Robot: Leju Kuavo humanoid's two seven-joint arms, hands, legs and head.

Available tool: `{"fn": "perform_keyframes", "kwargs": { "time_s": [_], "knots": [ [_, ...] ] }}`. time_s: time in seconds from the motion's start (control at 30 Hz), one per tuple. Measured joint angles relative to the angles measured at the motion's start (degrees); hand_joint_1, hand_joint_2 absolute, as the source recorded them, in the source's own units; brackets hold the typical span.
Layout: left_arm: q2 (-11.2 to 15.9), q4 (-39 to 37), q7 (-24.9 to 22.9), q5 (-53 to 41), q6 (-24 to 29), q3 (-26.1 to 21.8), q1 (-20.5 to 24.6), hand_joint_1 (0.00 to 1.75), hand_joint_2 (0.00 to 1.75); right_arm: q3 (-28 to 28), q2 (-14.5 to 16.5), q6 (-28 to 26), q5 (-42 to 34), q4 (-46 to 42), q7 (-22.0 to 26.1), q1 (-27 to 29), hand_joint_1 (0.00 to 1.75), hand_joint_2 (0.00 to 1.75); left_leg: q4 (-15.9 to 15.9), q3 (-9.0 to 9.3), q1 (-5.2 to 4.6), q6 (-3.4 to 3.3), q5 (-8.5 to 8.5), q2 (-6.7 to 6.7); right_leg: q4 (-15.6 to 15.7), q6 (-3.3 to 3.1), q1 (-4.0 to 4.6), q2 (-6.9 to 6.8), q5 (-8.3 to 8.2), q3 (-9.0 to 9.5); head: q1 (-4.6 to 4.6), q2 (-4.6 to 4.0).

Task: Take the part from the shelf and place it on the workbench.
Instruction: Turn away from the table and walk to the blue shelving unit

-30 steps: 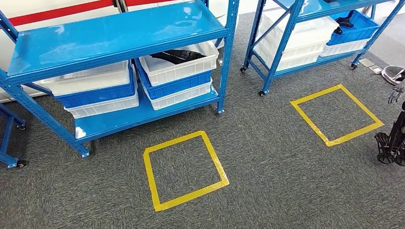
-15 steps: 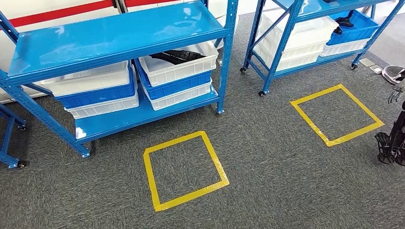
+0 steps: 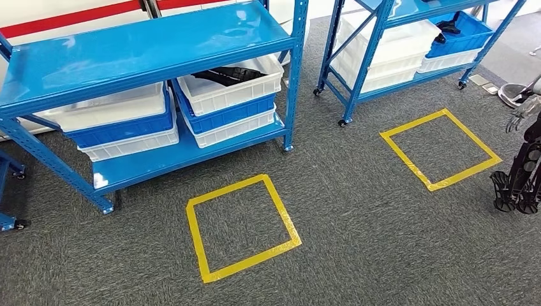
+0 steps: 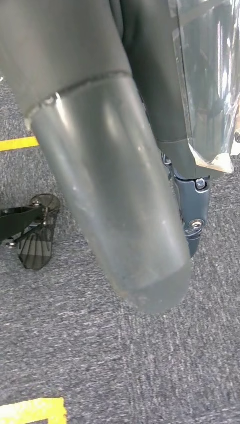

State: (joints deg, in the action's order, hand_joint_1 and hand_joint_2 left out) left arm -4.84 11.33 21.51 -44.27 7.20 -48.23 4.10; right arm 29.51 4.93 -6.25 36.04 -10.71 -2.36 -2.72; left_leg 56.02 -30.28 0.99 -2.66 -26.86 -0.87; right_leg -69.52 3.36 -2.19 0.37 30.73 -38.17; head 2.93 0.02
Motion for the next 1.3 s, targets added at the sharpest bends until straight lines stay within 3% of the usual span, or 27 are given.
{"fn": "perform_keyframes", "kwargs": {
  "time_s": [0.03,0.07,0.13,0.2,0.33,0.4,0.43,0.5,0.53,0.57,0.63,0.67,0.73,0.8,0.87,0.93,0.97,1.0,1.07,1.1,1.13,1.2,1.27,1.3],
  "knots": [
    [-0.05,0.01,0.0,0.01,-0.01,-0.08,0.01,0.0,0.0,0.0,-0.07,0.0,0.02,0.0,0.0,-0.01,0.0,0.0,0.33,0.02,0.14,0.49,-0.26,-0.04,4.22,0.67,-0.29,-0.37,-1.35,2.32,0.03,0.0],
    [0.01,0.04,0.0,0.03,-0.01,-0.16,0.02,0.0,0.0,-0.01,-0.03,0.01,0.02,-0.01,0.0,-0.06,0.0,0.0,0.76,-0.02,0.18,1.1,-0.66,-0.07,7.75,0.95,-0.35,-0.62,-2.35,4.22,0.09,0.0],
    [0.13,0.09,0.04,0.07,0.01,-0.3,0.05,0.0,0.0,-0.02,0.05,0.01,0.05,-0.02,0.0,-0.17,0.0,0.0,1.39,-0.05,-0.03,2.16,-1.42,-0.1,10.95,0.22,-0.27,-0.76,-2.88,6.08,0.05,0.0],
    [0.13,0.1,0.08,0.08,0.01,-0.36,0.08,0.0,0.0,-0.02,0.03,0.0,0.1,-0.02,0.0,-0.22,0.0,0.0,1.49,0.0,-0.13,2.54,-1.69,-0.11,10.75,-0.77,-0.08,-0.53,-2.72,6.1,-0.09,0.0],
    [0.09,0.1,0.09,0.08,0.01,-0.36,0.09,0.0,0.0,-0.02,0.0,0.0,0.12,-0.02,0.0,-0.21,0.0,0.0,1.49,0.02,-0.1,2.54,-1.7,-0.11,10.76,-0.86,-0.08,-0.53,-2.71,6.05,-0.08,0.0],
    [0.09,0.1,0.09,0.08,0.02,-0.47,0.09,0.0,0.0,-0.02,-0.01,0.0,0.29,-0.02,0.0,-0.18,0.0,0.0,1.97,-0.07,0.35,2.75,-2.09,-0.05,10.68,-1.57,-0.1,-0.39,-2.7,6.2,-0.08,0.0],
    [0.08,0.1,0.1,0.07,0.02,-0.59,0.09,0.0,0.0,-0.02,-0.03,0.0,0.42,-0.02,0.0,-0.18,0.0,0.0,5.37,-1.76,0.56,2.88,-3.83,0.08,10.64,-2.09,0.08,-0.3,-2.61,6.3,-0.09,0.0],
    [0.01,0.1,0.13,0.02,0.03,-0.85,0.03,0.0,0.0,-0.02,-0.1,0.0,0.67,-0.02,0.0,-0.16,0.0,0.0,11.16,-5.74,0.33,1.92,-4.56,0.42,10.63,-3.34,1.14,0.06,-2.06,6.98,-0.11,0.0],
    [-0.02,0.1,0.13,0.0,0.03,-0.93,0.0,0.0,0.0,-0.02,-0.13,0.0,0.74,-0.02,0.0,-0.2,0.0,0.0,11.73,-6.8,-0.18,0.84,-3.61,0.68,10.66,-3.82,1.63,0.25,-1.73,7.33,-0.12,0.0],
    [0.1,0.11,0.14,-0.01,0.04,-0.96,-0.01,0.0,0.0,-0.02,0.02,0.02,0.8,-0.01,0.0,-0.2,0.0,0.0,9.09,-6.15,-0.74,-0.5,-1.5,0.79,10.69,-4.07,2.09,0.41,-1.39,7.69,-0.06,0.0],
    [0.28,0.16,0.21,-0.01,0.09,-0.98,0.09,0.0,0.0,-0.02,0.22,0.07,0.89,-0.05,-0.01,-0.28,0.0,0.0,4.2,-4.07,-1.77,-2.06,0.01,0.66,11.01,-3.88,2.03,0.55,-1.05,7.82,-0.05,0.0],
    [0.39,0.21,0.26,-0.01,0.12,-0.99,0.12,0.0,0.0,-0.03,0.31,0.1,0.93,-0.06,-0.01,-0.27,0.0,0.0,3.33,-3.71,-2.13,-2.39,-0.17,0.49,10.76,-3.48,2.07,0.51,-1.21,7.99,-0.1,0.0],
    [0.33,0.3,0.36,-0.01,0.16,-1.01,0.08,0.0,0.0,-0.03,0.19,0.09,0.98,-0.08,-0.05,-0.16,0.0,0.0,1.53,-2.44,-2.31,-2.64,0.06,0.51,10.09,-2.56,2.0,0.4,-1.78,8.37,-0.27,0.0],
    [0.2,0.32,0.46,-0.03,0.17,-1.02,0.07,0.0,0.0,-0.02,0.07,0.01,1.05,-0.09,-0.07,-0.15,0.0,0.0,0.04,-0.77,-1.99,-2.69,0.34,0.51,7.77,-2.01,2.01,0.31,-0.83,7.89,-0.29,-0.01],
    [0.02,0.32,0.53,-0.07,0.19,-1.04,0.14,0.0,0.0,-0.02,-0.09,-0.21,1.28,-0.09,-0.07,-0.37,0.0,0.0,-0.34,-0.05,-1.75,-2.51,0.4,0.42,2.55,-1.82,1.76,0.3,2.13,4.96,-0.22,-0.02],
    [-0.23,0.32,0.55,-0.08,0.2,-1.05,0.13,0.0,0.0,-0.02,-0.35,-0.55,1.64,-0.09,-0.07,-0.36,0.0,0.0,-0.28,0.07,-1.55,-2.13,0.15,0.41,-2.55,-0.98,1.32,0.27,4.02,1.56,-0.22,-0.02],
    [-0.38,0.32,0.54,-0.08,0.21,-1.06,0.08,0.0,0.0,-0.02,-0.48,-0.7,1.79,-0.09,-0.07,-0.24,0.0,0.0,-0.23,0.27,-1.35,-1.8,-0.07,0.44,-2.76,-0.27,1.07,0.24,3.62,0.96,-0.22,-0.02],
    [-0.51,0.32,0.54,-0.09,0.21,-1.08,0.04,0.0,0.0,-0.02,-0.6,-0.82,1.89,-0.09,-0.06,-0.11,0.0,0.0,-0.16,0.59,-1.08,-1.38,-0.35,0.48,-0.85,0.56,0.79,0.17,2.19,1.4,-0.21,-0.02],
    [-0.69,0.32,0.53,-0.1,0.21,-1.12,0.01,0.0,0.0,-0.02,-0.74,-0.91,1.98,-0.08,-0.03,0.04,0.0,0.0,0.17,1.37,-0.56,-0.26,-1.15,0.47,6.42,1.68,0.29,-0.19,-1.8,3.92,-0.19,-0.02],
    [-0.7,0.32,0.53,-0.1,0.22,-1.15,0.04,0.0,0.0,-0.03,-0.74,-0.92,2.0,-0.08,-0.01,0.04,0.0,0.0,0.44,1.61,-0.45,0.31,-1.57,0.42,9.26,1.4,0.27,-0.45,-2.67,4.82,-0.15,-0.02],
    [-0.68,0.32,0.53,-0.1,0.23,-1.17,0.08,0.0,0.0,-0.03,-0.72,-0.92,2.01,-0.08,0.01,0.01,0.0,0.0,0.69,1.67,-0.49,0.84,-1.96,0.31,10.8,0.66,0.29,-0.66,-3.24,5.35,-0.17,-0.02],
    [-0.66,0.32,0.53,-0.1,0.26,-1.2,0.12,0.0,0.0,-0.03,-0.7,-0.93,2.01,-0.07,0.01,0.04,0.0,0.0,1.12,1.69,-0.56,1.52,-2.29,0.16,11.13,-1.23,0.49,-0.79,-3.12,5.43,-0.22,-0.02],
    [-0.69,0.33,0.53,-0.1,0.26,-1.2,0.14,0.0,0.0,-0.02,-0.73,-0.95,2.01,-0.08,0.0,0.16,0.0,0.0,2.42,1.29,-0.29,1.9,-2.48,0.18,11.19,-2.06,0.38,-0.64,-3.48,5.91,-0.28,-0.02],
    [-0.7,0.34,0.54,-0.1,0.26,-1.2,0.19,0.0,0.0,-0.02,-0.73,-0.97,2.03,-0.08,0.01,0.17,0.0,0.0,4.38,0.23,-0.13,2.13,-3.02,0.24,11.25,-2.33,0.36,-0.56,-3.42,6.27,-0.29,-0.02]
  ]
}}
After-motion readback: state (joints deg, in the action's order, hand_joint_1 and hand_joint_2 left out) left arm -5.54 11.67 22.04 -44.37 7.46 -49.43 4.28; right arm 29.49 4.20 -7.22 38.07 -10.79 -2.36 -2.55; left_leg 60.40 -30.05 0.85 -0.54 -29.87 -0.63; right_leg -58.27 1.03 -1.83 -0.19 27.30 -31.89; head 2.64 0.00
